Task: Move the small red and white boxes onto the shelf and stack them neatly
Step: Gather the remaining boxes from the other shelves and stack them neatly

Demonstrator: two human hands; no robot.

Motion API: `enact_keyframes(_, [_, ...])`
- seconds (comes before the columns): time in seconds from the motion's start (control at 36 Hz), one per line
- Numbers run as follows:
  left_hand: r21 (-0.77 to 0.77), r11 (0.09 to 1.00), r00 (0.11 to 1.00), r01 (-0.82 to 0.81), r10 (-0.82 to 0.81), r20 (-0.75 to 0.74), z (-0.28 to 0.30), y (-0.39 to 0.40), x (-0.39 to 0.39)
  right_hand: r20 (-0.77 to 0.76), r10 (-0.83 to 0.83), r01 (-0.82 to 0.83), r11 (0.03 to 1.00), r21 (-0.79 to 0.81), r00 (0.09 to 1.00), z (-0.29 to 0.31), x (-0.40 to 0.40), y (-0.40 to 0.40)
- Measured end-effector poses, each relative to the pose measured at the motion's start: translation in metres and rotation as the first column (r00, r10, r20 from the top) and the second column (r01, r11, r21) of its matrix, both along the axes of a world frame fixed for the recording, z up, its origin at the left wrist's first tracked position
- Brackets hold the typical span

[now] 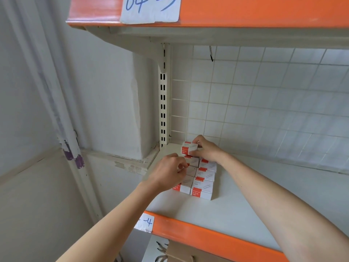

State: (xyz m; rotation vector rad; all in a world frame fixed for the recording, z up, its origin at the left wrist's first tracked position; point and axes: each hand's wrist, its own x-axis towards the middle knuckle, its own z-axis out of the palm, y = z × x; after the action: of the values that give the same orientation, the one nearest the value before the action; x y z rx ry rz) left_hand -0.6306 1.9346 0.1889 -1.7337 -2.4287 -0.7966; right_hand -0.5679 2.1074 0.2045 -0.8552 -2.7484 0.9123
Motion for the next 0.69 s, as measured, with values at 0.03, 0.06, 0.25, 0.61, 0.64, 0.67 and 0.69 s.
enact_keyframes(0.03, [-0.002, 1.0, 1.0, 0.002, -0.002, 0.0, 0.0, 0.0, 0.0, 0.016, 0.007, -0.007, 1.0, 0.016, 1.0, 0.001, 0.0, 0.001])
enact_keyframes(0.06, [-0.005, 1.0, 1.0, 0.005, -0.005, 0.001, 0.0, 0.0, 0.0, 0.032, 0.011, -0.012, 0.999, 0.033, 0.999, 0.001, -0.001, 0.001])
enact_keyframes(0.25, [-0.003, 1.0, 1.0, 0.026, -0.026, -0.003, 0.002, 0.005, -0.001, 0.067, 0.005, -0.007, 1.0, 0.028, 0.998, 0.004, 0.006, 0.008])
enact_keyframes(0.61, [-0.037, 0.996, 0.996, 0.086, -0.087, -0.024, 0.007, 0.027, 0.038, 0.089, 0.011, -0.032, 0.971, 0.236, 0.996, 0.01, 0.053, 0.015])
enact_keyframes(0.64, [-0.042, 0.995, 0.996, 0.088, -0.09, -0.03, 0.007, 0.03, 0.045, 0.103, 0.02, -0.047, 0.965, 0.26, 0.994, 0.01, 0.064, 0.016])
enact_keyframes(0.67, [-0.049, 0.994, 0.995, 0.093, -0.095, -0.033, 0.007, 0.033, 0.053, 0.109, 0.031, -0.06, 0.959, 0.276, 0.994, 0.01, 0.076, 0.016])
enact_keyframes(0.69, [-0.063, 0.993, 0.994, 0.098, -0.101, -0.035, 0.006, 0.036, 0.061, 0.113, 0.045, -0.076, 0.953, 0.292, 0.993, 0.01, 0.089, 0.017])
